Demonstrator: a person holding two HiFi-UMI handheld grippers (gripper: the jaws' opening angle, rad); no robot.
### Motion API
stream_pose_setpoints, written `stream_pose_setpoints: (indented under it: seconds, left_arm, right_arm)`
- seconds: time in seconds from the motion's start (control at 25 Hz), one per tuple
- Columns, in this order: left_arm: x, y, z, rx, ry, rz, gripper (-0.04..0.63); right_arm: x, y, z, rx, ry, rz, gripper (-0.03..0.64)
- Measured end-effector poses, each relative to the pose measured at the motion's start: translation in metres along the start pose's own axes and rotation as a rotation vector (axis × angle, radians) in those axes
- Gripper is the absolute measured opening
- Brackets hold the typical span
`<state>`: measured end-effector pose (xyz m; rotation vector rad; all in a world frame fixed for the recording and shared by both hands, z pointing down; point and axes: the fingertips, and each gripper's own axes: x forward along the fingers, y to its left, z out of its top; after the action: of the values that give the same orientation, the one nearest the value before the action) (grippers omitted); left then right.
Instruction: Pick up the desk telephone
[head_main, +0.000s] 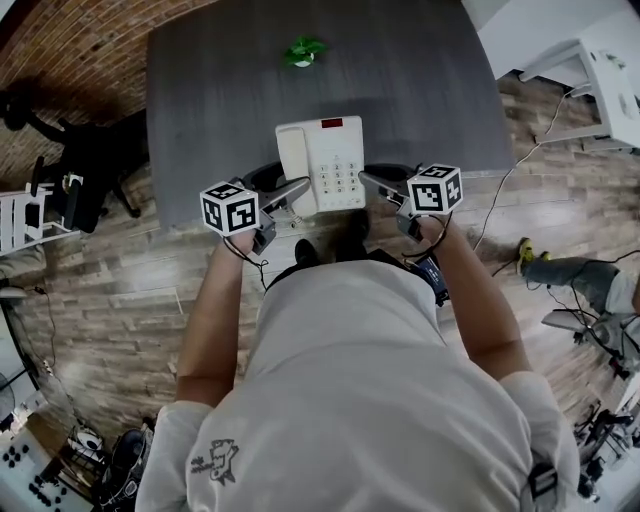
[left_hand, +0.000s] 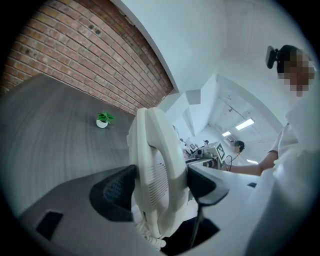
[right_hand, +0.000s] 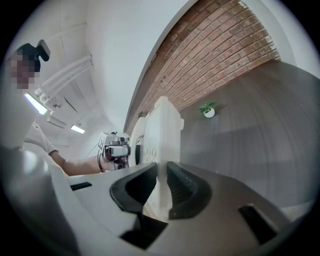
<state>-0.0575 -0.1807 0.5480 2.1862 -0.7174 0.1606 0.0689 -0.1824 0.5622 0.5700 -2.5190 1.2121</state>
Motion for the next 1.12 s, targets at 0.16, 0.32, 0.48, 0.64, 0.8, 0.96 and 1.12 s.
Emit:
stream_pose_setpoints:
  seconds: [0.16, 0.32, 0.48, 0.64, 0.8, 0.96, 1.12]
  left_arm:
    - [-0.026, -0.003, -0.009, 0.023, 0.01, -0.019, 0.339]
    - [-0.052, -0.006, -0.017, 0.047, 0.014, -0.035, 0.339]
    - [-0.069, -0.01, -0.03, 0.062, 0.029, -0.051, 0.339]
    - [-0.082, -0.018, -0.036, 0.062, 0.021, -0.062, 0.337]
    - [-0.092, -0.023, -0.043, 0.062, 0.014, -0.061, 0.337]
    - [-0.093, -0.025, -0.05, 0.053, 0.003, -0.046, 0.337]
    - [-0.09, -0.033, -0.053, 0.047, -0.007, -0.034, 0.337]
  right_arm:
    - [0.01, 0.025, -0.013, -0.007, -0.014, -0.016, 0.071]
    - [0.021, 0.05, -0.031, -0.002, -0.031, -0.035, 0.071]
    - [0.025, 0.067, -0.047, 0.004, -0.043, -0.062, 0.071]
    - [0.025, 0.082, -0.059, 0.011, -0.046, -0.067, 0.07]
    - [0.025, 0.092, -0.066, 0.002, -0.037, -0.069, 0.071]
    - [0.024, 0.093, -0.071, -0.009, -0.027, -0.07, 0.071]
    - [0.017, 0.092, -0.073, -0.014, -0.018, -0.054, 0.071]
